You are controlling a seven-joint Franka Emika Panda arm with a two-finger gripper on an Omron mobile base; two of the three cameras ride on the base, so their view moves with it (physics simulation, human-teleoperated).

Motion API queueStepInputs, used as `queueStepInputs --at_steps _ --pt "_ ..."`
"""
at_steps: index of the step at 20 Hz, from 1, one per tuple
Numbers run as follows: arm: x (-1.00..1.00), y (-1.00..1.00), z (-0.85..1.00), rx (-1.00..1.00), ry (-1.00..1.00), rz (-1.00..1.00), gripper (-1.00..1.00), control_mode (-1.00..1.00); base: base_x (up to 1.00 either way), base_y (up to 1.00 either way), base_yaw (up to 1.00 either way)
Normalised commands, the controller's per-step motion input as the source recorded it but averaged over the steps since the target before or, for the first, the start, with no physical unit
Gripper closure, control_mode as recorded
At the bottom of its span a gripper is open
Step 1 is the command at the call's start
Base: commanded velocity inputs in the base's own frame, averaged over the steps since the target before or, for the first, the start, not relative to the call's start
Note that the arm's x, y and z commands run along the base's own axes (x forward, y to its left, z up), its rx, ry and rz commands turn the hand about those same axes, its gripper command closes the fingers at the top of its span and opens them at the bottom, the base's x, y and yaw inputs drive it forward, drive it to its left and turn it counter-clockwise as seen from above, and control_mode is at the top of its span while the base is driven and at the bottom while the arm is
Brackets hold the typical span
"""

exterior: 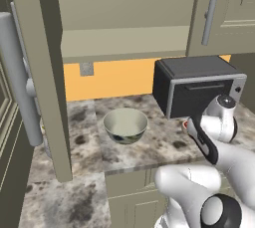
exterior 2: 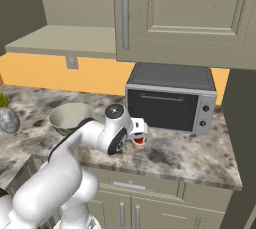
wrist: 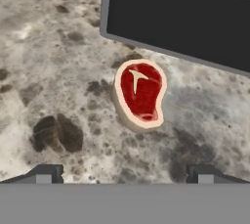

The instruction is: Retrieve the bowl from the cabinet, then place the raw meat into the bowl to avoid contamination.

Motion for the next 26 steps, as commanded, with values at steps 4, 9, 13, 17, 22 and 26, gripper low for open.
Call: queueStepInputs --at_steps 4,9,13,17,22,26 --pt "0.23 -0.04 -0.10 0.00 0.00 0.00 -1.00 -1.00 0.00 0.00 0.00" --pt "0.20 -0.17 -0.14 0.00 0.00 0.00 -1.00 -1.00 0.00 0.00 0.00" --pt "0.14 -0.15 -0.16 0.00 0.00 0.00 -1.00 -1.00 0.00 0.00 0.00" --pt "0.12 -0.03 -0.17 0.00 0.00 0.00 -1.00 -1.00 0.00 0.00 0.00" --pt "0.09 0.00 -0.17 0.00 0.03 0.00 -1.00 -1.00 0.00 0.00 0.00" --pt "0.09 0.00 -0.16 0.00 0.03 0.00 -1.00 -1.00 0.00 0.00 0.00"
